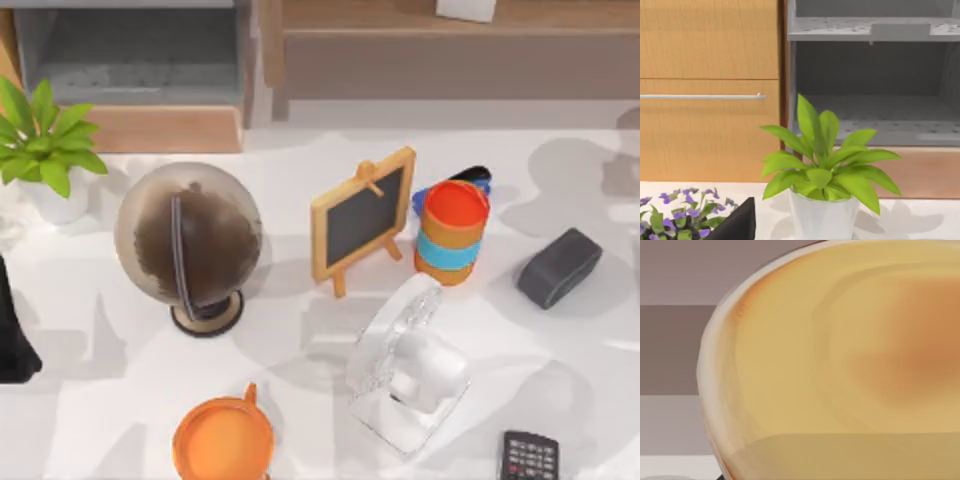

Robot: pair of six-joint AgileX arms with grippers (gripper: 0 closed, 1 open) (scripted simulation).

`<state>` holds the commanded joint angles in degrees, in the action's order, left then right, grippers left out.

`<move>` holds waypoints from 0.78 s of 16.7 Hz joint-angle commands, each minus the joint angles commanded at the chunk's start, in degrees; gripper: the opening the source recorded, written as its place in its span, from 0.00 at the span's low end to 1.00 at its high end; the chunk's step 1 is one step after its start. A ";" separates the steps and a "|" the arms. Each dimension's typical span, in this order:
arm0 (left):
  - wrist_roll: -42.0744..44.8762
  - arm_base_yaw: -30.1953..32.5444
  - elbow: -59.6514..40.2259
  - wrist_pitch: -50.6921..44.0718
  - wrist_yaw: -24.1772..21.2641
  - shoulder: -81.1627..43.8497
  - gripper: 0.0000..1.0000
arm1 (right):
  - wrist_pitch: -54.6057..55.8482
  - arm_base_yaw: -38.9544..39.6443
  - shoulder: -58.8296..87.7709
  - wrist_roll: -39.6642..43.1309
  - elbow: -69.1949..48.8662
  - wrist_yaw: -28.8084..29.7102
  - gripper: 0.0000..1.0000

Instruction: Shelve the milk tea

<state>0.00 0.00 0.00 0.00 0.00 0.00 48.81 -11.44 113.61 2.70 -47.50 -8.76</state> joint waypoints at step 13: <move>0.00 0.00 0.00 0.00 0.00 0.00 1.00 | -7.03 -3.14 -9.93 -7.09 2.92 -2.29 0.00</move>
<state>0.00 0.00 0.00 0.00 0.00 0.00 41.77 -14.58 103.68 -4.38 -44.58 -11.05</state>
